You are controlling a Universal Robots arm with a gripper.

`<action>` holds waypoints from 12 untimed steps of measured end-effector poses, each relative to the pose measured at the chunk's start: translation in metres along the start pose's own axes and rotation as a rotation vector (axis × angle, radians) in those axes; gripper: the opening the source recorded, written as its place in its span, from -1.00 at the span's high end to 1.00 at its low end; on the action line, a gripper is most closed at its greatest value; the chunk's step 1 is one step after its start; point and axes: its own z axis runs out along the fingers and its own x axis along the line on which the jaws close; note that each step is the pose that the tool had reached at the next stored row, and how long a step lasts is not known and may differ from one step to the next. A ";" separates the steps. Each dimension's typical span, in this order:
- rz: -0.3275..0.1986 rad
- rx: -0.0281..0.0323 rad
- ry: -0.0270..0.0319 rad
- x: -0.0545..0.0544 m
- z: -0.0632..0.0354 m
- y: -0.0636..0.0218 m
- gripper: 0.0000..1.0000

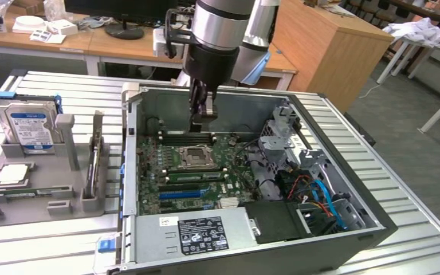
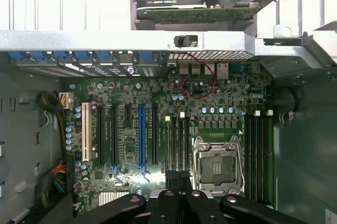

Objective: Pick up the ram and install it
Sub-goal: 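Press down the ram until it locks into place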

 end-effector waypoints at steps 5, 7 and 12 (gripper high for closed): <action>0.000 -0.0001 0.0002 0.000 -0.0002 -0.0051 0.79; 0.000 -0.0001 0.0002 0.000 -0.0003 -0.0101 0.79; 0.000 -0.0003 0.0000 -0.001 -0.0005 -0.0230 0.79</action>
